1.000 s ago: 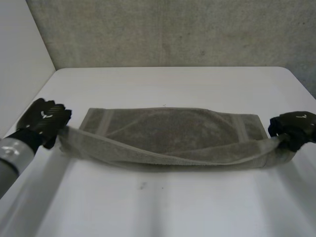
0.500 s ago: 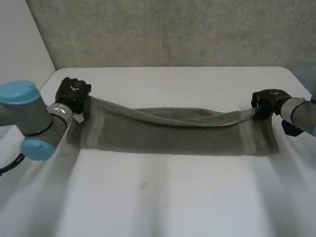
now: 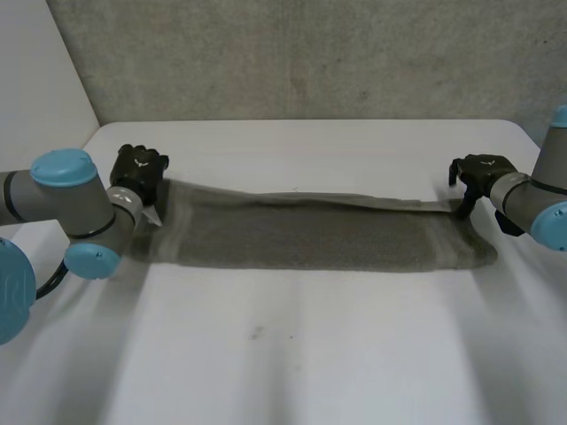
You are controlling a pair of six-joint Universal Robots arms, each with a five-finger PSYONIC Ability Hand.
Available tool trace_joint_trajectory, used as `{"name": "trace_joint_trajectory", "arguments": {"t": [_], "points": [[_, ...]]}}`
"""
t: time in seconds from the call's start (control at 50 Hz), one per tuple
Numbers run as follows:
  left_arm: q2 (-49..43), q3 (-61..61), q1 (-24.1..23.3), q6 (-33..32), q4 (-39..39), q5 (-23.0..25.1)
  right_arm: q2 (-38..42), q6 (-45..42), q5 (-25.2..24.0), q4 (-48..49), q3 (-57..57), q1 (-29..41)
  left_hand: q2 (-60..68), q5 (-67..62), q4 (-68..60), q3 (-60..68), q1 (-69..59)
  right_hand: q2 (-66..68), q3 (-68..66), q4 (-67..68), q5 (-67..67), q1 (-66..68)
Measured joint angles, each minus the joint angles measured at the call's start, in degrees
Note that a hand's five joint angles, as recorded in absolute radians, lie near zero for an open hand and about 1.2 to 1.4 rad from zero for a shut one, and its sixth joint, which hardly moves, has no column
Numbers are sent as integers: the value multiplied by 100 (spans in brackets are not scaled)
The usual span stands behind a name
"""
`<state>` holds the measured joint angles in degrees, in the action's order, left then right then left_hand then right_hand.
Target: Fold the towel.
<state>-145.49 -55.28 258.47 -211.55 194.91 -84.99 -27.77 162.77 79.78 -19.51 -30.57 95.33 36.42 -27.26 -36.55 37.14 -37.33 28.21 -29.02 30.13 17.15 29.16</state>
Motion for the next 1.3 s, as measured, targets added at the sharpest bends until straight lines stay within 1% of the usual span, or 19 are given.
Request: {"name": "trace_joint_trajectory", "arguments": {"t": [0.02,0.04,0.06,0.1,0.22,0.36,0.5,0.62,0.64,0.72,0.82,0.92,0.98,1.12,1.18,1.2,1.22,1.26,1.3], "points": [[4,-3,-22,0,-15,-11,4,-1,0,-13,16,13,-998,902,845,-981,819,-803,832,-851,-830,-816],[16,-8,-48,0,-29,-20,2,-1,1,-26,38,35,-1993,1982,1901,-1914,1876,-1224,1321,-1367,-1308,-1259],[27,-13,-66,1,-39,-26,-3,-1,0,-33,50,49,-2201,2211,2208,-2280,2304,-1328,1436,-1486,-1387,-1365],[83,-32,-114,8,-62,-38,-53,6,-1,-53,98,103,-2479,2448,2489,-2547,2534,-1395,1521,-1537,-1392,-1523],[332,-91,-167,32,-86,-58,-374,35,-7,-67,134,181,-2662,2551,2667,-2732,2721,-1395,1522,-1537,-1392,-1572],[857,-350,-164,52,-94,-244,-1113,47,-34,-37,-223,182,-2690,2563,2697,-2761,2735,-1395,1522,-1537,-1392,-1573],[1591,-1107,-153,207,-81,-390,-2100,-74,-91,307,-1580,160,-2692,2574,2701,-2761,2748,-1395,1521,-1537,-1392,-1573],[2264,-1997,-149,611,-55,-378,-2913,-392,-128,1048,-3212,155,-2694,2574,2702,-2761,2748,-1381,1501,-1530,-1368,-1539],[2423,-2212,-149,737,-50,-371,-3079,-514,-130,1274,-3625,156,-2694,2574,2702,-2762,2748,-1375,1472,-1522,-1310,-1473],[2875,-2817,-151,1138,-32,-352,-3509,-905,-116,1961,-4880,159,-2694,2574,2702,-2762,2748,-905,952,-1073,-688,-976],[3270,-3370,-149,1576,5,-341,-3704,-1160,-98,2420,-5836,162,-2694,2575,2702,-2762,2748,-851,806,-880,-462,-802],[3461,-3706,-160,1876,109,-336,-3658,-1226,-92,2651,-6269,162,-2694,2575,2702,-2762,2749,-851,806,-871,-437,-795],[3510,-3800,-167,1944,160,-336,-3578,-1268,-85,2801,-6388,162,-2695,2575,2702,-2762,2749,-828,785,-859,-402,-757],[3568,-3936,-174,1983,243,-342,-3214,-1557,-54,3281,-6487,151,-2695,2575,2702,-2762,2748,522,-442,289,638,408],[3568,-3962,-179,1975,251,-343,-2988,-1749,-44,3418,-6418,91,-2695,2575,2702,-2762,2748,2742,-2597,2483,2816,2669],[3568,-3966,-180,1974,252,-343,-2964,-1770,-43,3429,-6403,79,-2695,2575,2702,-2762,2748,3099,-2939,2849,3103,2970],[3566,-3975,-179,1972,258,-343,-2899,-1821,-38,3450,-6361,38,-2695,2575,2702,-2762,2748,3929,-3734,3677,4016,3779],[3565,-3986,-179,1970,270,-343,-2834,-1880,-27,3476,-6291,-32,-2695,2575,2702,-2762,2748,4682,-4570,4500,4826,4529],[3566,-3998,-178,1967,287,-344,-2799,-1919,0,3503,-6233,-121,-2695,2575,2702,-2762,2748,4711,-4722,4659,4921,4565]]}}
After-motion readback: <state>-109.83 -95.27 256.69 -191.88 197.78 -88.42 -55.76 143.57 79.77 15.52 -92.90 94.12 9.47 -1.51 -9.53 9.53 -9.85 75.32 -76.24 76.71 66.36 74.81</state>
